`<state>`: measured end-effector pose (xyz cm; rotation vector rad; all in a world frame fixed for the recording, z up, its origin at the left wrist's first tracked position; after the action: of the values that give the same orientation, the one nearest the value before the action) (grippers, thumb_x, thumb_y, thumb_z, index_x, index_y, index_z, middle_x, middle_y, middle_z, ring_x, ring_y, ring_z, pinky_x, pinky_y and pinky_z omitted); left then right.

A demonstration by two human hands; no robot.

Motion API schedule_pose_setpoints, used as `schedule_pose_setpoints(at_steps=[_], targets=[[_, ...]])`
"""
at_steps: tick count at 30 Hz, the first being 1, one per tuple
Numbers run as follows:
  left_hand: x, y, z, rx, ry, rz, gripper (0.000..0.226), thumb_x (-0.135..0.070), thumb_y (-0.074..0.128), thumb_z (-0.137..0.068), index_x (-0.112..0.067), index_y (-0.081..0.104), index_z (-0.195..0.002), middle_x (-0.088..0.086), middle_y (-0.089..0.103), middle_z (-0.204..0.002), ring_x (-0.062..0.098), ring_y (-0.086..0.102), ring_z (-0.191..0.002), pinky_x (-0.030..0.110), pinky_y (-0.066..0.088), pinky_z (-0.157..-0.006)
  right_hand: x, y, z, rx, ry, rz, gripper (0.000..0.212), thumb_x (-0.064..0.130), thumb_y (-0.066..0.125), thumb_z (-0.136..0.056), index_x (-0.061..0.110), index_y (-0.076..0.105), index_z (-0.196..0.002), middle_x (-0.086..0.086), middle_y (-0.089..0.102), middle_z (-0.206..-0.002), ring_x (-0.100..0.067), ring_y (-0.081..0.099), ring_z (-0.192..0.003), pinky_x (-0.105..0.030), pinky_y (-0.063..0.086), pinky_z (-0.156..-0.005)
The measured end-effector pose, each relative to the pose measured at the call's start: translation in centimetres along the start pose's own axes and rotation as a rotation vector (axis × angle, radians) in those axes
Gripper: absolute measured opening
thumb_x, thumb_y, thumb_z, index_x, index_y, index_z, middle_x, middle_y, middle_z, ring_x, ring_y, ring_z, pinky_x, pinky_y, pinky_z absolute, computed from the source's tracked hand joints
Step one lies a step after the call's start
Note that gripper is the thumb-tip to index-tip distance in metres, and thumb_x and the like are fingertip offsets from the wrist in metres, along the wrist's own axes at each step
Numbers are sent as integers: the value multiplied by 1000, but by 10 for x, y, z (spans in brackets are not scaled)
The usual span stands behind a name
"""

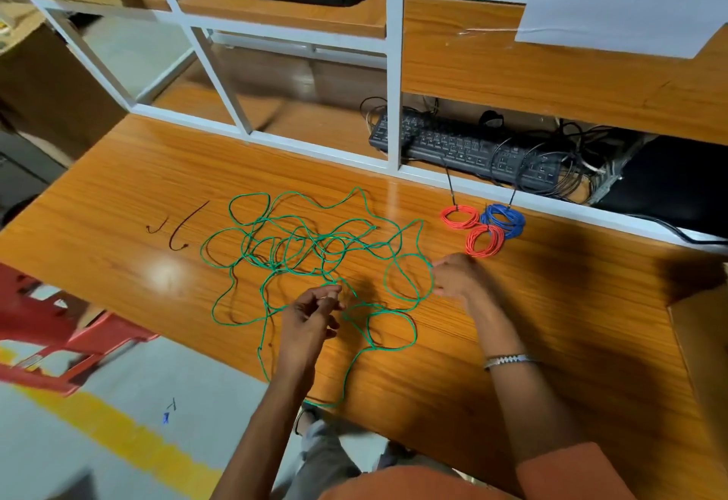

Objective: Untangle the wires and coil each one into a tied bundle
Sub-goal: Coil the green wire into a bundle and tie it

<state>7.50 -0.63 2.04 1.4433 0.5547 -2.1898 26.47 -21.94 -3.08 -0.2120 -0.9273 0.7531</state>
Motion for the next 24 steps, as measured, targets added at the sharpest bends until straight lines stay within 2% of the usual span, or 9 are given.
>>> schedule_pose_setpoints(at_steps=[1, 3, 7, 11, 14, 16, 19, 21, 24], targets=[[-3, 1, 1, 14, 10, -3, 16, -9, 61, -103, -11, 76, -109, -2, 73, -80, 8, 53, -57, 21, 45, -55, 5, 0, 5, 25, 51, -186, 19, -7, 50, -98, 5, 64, -93, -1, 60, -75, -9, 54, -66, -30, 57, -61], [-10, 6, 1, 50, 32, -10, 15, -11, 62, -103, -11, 76, -108, -1, 73, -82, 9, 54, -59, 22, 45, -55, 16, -4, 14, 39, 83, -451, 20, -3, 52, -99, 6, 65, -112, -4, 62, -86, -12, 54, -72, -29, 55, -63], [-29, 23, 3, 89, 65, 18, 13, -18, 64, -103, -14, 76, -104, -1, 73, -85, 10, 58, -64, 24, 48, -58, 47, -16, 37, 148, -38, -675, 20, -2, 59, -97, 4, 66, -114, -7, 67, -95, -15, 61, -80, -31, 59, -71], [-54, 42, 0, 60, 97, 88, 17, -28, 67, -102, -15, 74, -111, -5, 73, -90, 4, 65, -71, 21, 53, -63, 78, -19, 69, 252, -238, -666, 12, 4, 65, -97, 7, 68, -107, -3, 68, -85, -13, 64, -78, -29, 59, -74], [-71, 53, -3, 84, 126, 128, 22, -30, 63, -104, -18, 67, -121, 4, 74, -99, 10, 65, -71, 21, 54, -61, 89, -21, 85, 351, -354, -612, 19, 9, 70, -94, 6, 68, -112, -4, 72, -89, -14, 66, -79, -33, 56, -80], [-79, 60, -3, 161, 97, 179, 30, -35, 56, -107, -23, 60, -133, 10, 76, -100, 16, 65, -64, 24, 55, -59, 92, -23, 97, 465, -412, -619, 22, 10, 73, -91, 5, 66, -112, -8, 73, -95, -16, 66, -81, -32, 56, -77], [-88, 68, -1, 328, 76, 150, 39, -36, 47, -110, -44, 45, -148, -6, 76, -82, 17, 62, -50, 28, 52, -54, 99, -24, 115, 633, -450, -662, 23, 7, 72, -87, 4, 63, -108, -13, 70, -89, -20, 63, -75, -30, 53, -70], [-94, 76, 3, 421, 95, 106, 42, -32, 49, -110, -49, 42, -147, -9, 74, -81, 18, 68, -58, 30, 55, -57, 104, -27, 124, 706, -483, -715, 19, 5, 65, -88, 3, 61, -106, -17, 67, -85, -24, 61, -71, -34, 48, -68], [-101, 88, 8, 458, 151, 81, 28, -24, 55, -108, -40, 56, -130, 2, 75, -104, 16, 73, -79, 33, 61, -68, 116, -34, 132, 778, -513, -852, 16, 5, 56, -89, 2, 60, -104, -17, 66, -78, -24, 60, -66, -37, 40, -64]])
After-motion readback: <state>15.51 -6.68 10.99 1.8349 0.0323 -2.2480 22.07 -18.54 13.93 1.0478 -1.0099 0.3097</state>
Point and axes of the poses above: each hand's wrist, its own z-axis away from the middle knuckle, its own y-axis out of the palm, x = y × z, the point moved 4 cm from there along -z, towards the middle knuckle
